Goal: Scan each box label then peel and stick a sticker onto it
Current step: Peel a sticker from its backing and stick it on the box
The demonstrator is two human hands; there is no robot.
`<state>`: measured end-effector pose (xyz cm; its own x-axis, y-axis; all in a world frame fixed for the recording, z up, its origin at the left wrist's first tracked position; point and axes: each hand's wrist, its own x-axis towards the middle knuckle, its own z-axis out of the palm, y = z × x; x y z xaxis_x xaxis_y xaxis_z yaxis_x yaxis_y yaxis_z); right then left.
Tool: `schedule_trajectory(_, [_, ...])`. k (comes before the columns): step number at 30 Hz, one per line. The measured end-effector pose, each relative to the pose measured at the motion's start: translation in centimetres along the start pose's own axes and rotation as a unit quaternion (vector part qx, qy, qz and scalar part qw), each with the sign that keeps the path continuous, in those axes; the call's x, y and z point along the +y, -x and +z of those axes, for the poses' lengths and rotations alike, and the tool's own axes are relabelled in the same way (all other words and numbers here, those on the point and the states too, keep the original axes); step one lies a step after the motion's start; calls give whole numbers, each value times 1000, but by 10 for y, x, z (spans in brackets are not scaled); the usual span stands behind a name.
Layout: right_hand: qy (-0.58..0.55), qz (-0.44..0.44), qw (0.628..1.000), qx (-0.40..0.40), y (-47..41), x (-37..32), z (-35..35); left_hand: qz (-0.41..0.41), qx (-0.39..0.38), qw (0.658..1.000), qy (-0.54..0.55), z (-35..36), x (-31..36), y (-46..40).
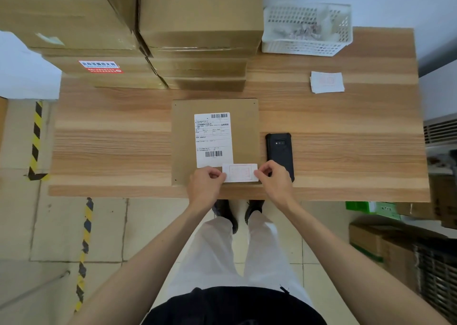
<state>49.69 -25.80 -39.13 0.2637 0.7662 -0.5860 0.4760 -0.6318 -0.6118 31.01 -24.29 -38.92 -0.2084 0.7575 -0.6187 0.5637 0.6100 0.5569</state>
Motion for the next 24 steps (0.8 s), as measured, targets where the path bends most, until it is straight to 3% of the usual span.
schedule_trajectory(6, [56, -20, 998, 12, 2, 3, 3, 24, 0, 998, -65, 1, 0, 0])
schedule_trajectory(14, [76, 22, 997, 11, -7, -3, 2, 36, 36, 986, -161, -8, 5, -12])
schedule_trajectory(21, [-17, 17, 999, -33, -16, 13, -5, 83, -6, 991, -101, -20, -7, -21])
schedule_trajectory(24, [-19, -9, 998, -64, -5, 12, -7, 120, -21, 983, -135, -19, -10, -13])
